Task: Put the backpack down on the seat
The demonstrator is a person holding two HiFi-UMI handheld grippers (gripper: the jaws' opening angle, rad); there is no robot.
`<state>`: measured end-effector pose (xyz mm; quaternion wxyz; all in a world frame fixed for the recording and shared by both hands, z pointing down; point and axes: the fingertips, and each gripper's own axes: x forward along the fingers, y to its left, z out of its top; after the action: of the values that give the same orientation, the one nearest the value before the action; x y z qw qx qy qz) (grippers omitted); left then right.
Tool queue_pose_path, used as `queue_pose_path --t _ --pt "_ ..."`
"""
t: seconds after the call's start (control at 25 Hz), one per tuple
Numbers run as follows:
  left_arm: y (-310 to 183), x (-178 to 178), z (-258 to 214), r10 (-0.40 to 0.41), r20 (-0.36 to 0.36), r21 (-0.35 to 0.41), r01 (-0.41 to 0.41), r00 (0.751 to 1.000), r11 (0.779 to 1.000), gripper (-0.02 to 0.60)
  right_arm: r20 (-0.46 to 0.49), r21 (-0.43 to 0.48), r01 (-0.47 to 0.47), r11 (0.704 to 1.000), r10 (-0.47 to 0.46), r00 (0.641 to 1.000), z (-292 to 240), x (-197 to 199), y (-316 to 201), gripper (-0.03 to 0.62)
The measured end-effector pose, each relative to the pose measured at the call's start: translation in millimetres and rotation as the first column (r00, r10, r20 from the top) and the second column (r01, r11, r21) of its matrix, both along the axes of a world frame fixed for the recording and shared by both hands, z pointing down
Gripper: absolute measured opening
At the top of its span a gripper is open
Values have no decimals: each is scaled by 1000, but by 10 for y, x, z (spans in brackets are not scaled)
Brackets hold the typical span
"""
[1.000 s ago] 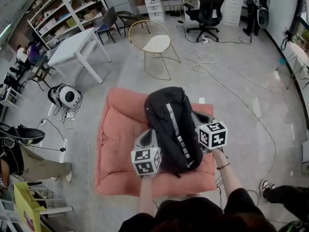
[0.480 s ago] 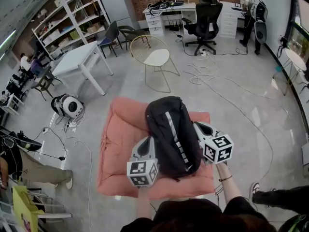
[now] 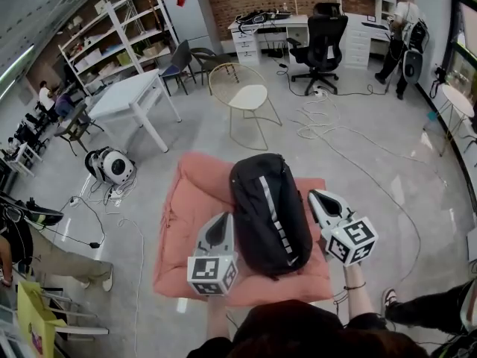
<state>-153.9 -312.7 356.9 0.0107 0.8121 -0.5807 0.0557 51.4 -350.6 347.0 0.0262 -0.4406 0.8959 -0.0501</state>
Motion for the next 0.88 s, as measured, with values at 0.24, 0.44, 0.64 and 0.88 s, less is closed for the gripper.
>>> queue_pose_path --t 0.24,0.44,0.64,0.88 --pt "125 -113 -28 -29 5 27 29 1000 999 15 -8 47 -18 999 18 1000 -65 90 89 12" --pt "146 -152 -68 -38 -4 37 38 999 999 15 5 57 -39 998 38 999 -88 197 69 12" --pt "170 -178 -40 -42 -6 44 43 999 998 15 7 62 -42 997 41 999 -64 215 86 12" --pt "177 -182 -47 -54 -8 40 54 999 998 15 6 58 -40 997 40 999 -59 227 87 12"
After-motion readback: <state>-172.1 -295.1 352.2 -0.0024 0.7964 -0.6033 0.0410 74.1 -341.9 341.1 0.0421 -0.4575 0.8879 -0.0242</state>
